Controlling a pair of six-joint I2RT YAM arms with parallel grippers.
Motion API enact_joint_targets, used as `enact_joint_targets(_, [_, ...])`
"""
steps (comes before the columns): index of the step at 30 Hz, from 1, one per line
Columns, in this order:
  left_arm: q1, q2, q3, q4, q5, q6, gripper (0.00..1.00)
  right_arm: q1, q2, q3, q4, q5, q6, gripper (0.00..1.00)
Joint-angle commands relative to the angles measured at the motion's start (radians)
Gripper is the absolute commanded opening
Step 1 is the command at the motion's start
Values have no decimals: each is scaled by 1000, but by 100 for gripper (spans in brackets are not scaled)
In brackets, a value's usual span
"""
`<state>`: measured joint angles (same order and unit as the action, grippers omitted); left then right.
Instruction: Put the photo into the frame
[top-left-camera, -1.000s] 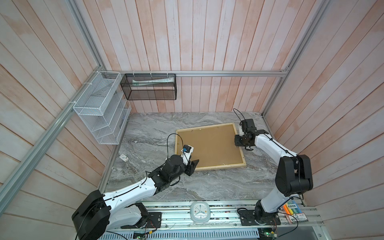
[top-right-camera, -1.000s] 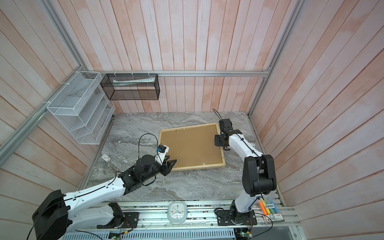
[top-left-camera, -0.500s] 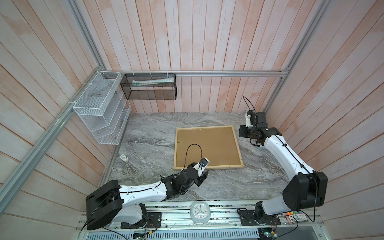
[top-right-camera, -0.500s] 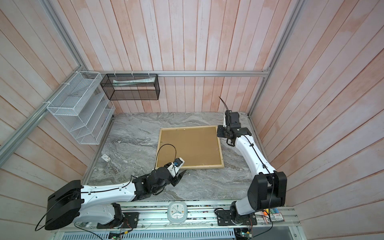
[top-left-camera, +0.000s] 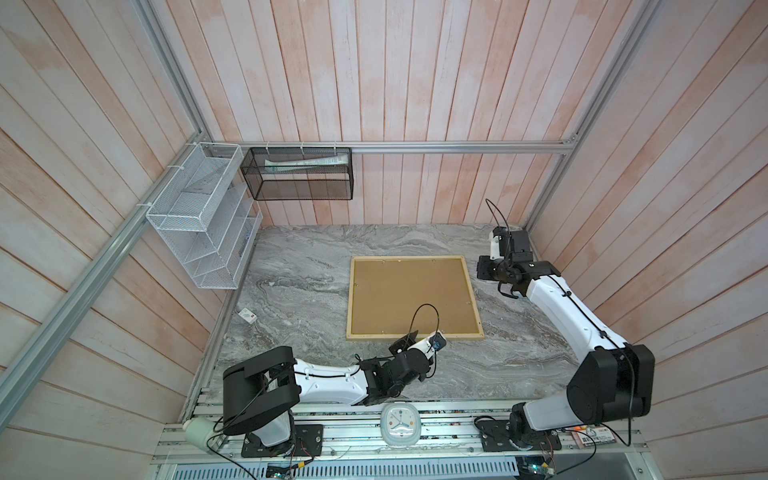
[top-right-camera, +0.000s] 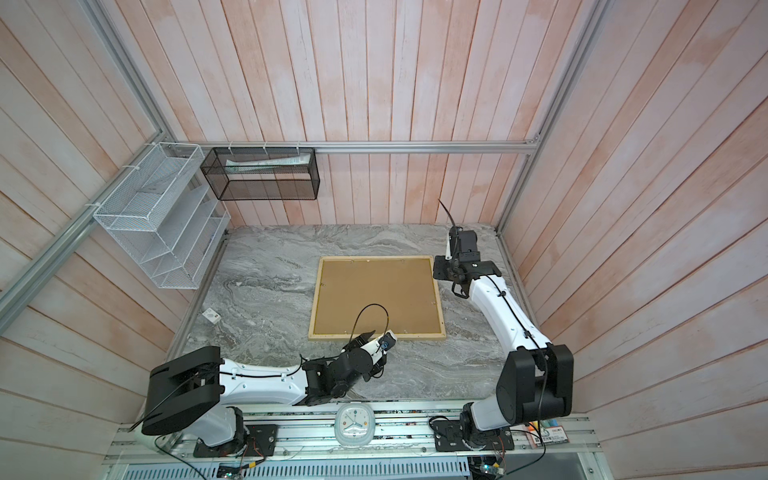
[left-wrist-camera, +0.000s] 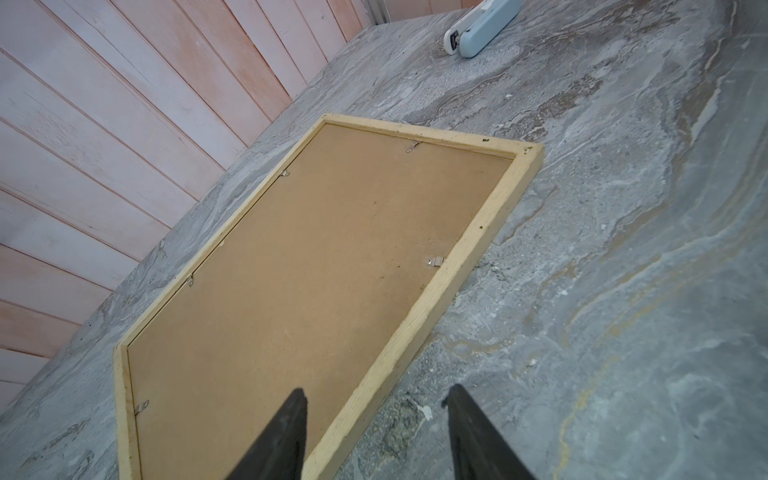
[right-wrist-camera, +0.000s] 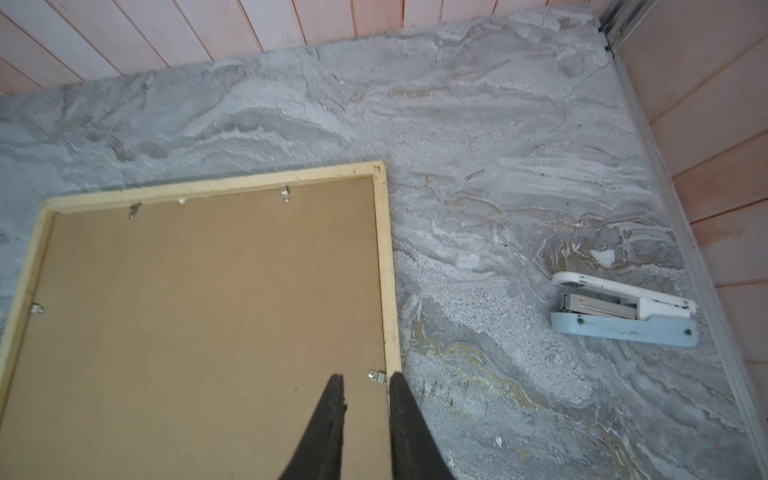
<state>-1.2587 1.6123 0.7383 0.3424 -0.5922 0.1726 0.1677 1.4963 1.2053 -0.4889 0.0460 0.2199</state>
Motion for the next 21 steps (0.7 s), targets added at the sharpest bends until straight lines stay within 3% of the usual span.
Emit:
enact_joint_targets(1, [-1,28,32,-32,-51,1,56,-3,73,-51,-18,29,17,27])
enact_joint_targets(8, [-1,37,41,-52,-89,-10,56,-6,178,-105,0,43,29,31])
enact_joint_targets(21, [-1,54,65,-97,-93,-21,55,-37,349,-6,42,2,3,32])
